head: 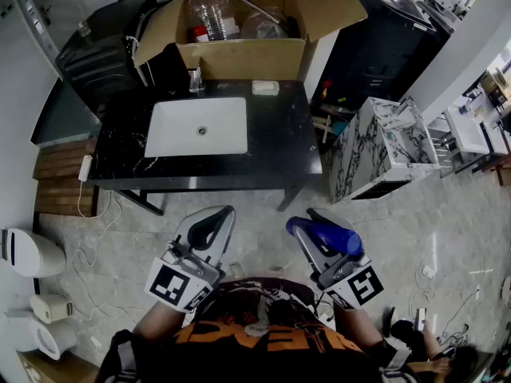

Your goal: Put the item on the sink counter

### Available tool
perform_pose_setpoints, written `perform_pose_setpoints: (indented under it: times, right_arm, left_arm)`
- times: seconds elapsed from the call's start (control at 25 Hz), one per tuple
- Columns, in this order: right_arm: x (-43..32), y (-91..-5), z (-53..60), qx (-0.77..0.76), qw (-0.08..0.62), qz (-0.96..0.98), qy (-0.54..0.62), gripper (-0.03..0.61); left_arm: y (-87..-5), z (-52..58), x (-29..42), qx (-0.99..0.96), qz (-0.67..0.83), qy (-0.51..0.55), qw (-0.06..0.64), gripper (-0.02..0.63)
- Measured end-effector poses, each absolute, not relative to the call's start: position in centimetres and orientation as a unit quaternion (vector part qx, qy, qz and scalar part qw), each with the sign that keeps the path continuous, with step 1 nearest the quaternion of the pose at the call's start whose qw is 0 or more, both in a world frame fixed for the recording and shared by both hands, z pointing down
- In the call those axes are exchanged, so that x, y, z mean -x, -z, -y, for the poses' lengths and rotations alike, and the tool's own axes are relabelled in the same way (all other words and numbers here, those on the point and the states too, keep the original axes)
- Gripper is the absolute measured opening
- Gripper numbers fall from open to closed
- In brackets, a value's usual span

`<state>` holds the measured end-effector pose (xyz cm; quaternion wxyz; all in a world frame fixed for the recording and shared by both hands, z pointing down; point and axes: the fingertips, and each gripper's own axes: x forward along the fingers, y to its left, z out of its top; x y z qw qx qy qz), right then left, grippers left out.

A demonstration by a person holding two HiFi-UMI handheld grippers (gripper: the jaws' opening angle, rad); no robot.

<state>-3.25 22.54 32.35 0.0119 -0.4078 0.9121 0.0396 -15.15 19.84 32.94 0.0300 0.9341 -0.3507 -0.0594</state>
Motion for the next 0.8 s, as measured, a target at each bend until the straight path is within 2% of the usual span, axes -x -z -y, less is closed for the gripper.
perform_pose_setpoints:
  times: [0.44, 0.8]
  right_arm:
    - [6.8, -33.6, -23.2, 0.418, 0.016, -0.907, -0.041, 0.137]
    - [8.5, -31.9, -23.0, 0.422, 0.063, -0.905, -0.007, 0.138]
  left_arm:
    - [-34.1, -20.4, 18.7, -0.937, 0.343, 0.055, 0.031, 0.018]
    - [-34.3, -20.9, 21.7, -0.934, 0.350, 0.061, 0.028, 0.018]
